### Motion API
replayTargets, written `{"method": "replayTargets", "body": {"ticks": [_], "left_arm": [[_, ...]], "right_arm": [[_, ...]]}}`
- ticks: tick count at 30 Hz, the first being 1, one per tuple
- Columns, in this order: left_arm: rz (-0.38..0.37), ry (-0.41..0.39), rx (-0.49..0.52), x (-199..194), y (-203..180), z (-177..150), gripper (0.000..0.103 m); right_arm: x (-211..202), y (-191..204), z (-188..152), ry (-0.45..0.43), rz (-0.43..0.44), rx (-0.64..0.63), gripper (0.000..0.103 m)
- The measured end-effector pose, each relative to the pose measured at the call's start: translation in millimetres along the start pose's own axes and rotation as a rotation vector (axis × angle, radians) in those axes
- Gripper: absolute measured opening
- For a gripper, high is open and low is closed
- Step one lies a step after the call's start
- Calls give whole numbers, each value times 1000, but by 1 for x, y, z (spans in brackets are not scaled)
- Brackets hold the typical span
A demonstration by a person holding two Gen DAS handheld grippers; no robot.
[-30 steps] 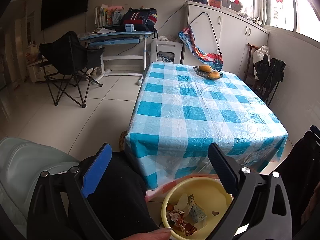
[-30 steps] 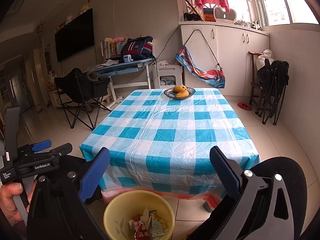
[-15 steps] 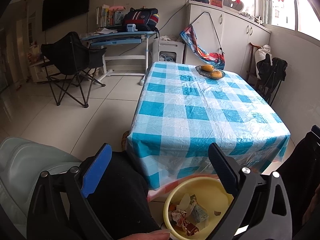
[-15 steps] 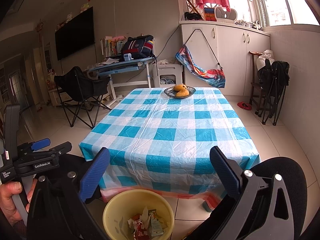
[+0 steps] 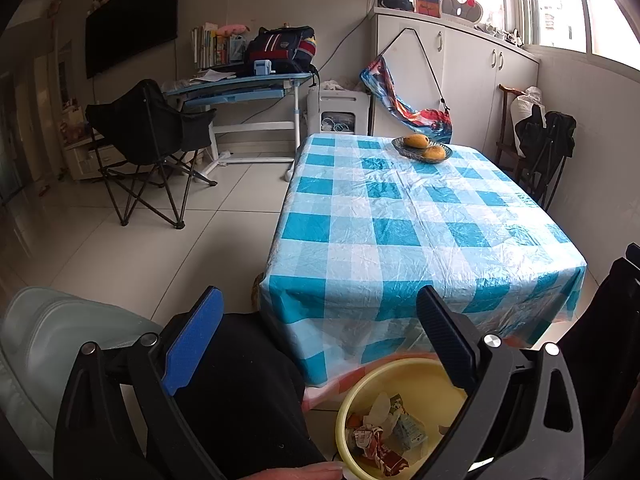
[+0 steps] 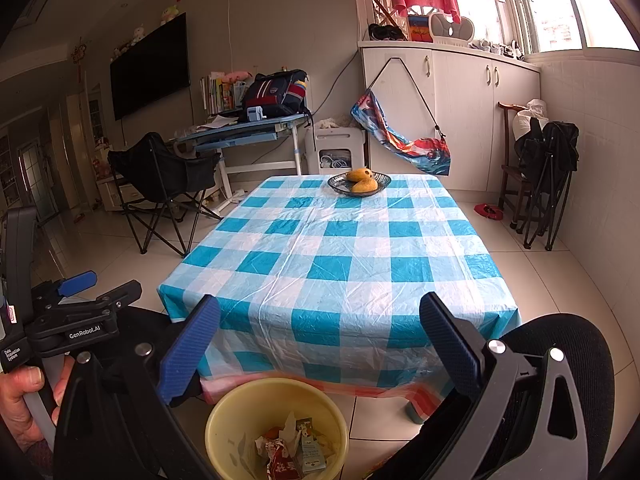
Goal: Collect trash
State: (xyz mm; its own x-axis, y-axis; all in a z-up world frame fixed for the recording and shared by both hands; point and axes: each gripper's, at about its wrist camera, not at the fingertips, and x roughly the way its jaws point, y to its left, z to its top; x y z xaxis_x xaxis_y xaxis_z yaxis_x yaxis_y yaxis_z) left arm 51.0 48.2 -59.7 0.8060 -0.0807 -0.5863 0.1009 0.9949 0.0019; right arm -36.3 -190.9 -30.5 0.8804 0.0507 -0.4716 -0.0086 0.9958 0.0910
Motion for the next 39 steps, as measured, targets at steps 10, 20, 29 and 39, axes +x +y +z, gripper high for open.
{"method": "replayTargets", "body": {"ticks": [10, 20, 29, 39], "left_arm": [[6, 0, 4, 0, 0, 1, 94], [13, -1, 8, 1, 2, 2, 94], [31, -4, 20, 2, 4, 3, 94], [34, -10, 29, -1, 3, 3, 96]], "right_arm": [[0, 0, -2, 4, -1, -2, 96], [0, -1, -2, 4, -1, -2, 96], [0, 0, -1, 5, 0, -2, 96], [0, -1, 0, 6, 0, -3, 96]]}}
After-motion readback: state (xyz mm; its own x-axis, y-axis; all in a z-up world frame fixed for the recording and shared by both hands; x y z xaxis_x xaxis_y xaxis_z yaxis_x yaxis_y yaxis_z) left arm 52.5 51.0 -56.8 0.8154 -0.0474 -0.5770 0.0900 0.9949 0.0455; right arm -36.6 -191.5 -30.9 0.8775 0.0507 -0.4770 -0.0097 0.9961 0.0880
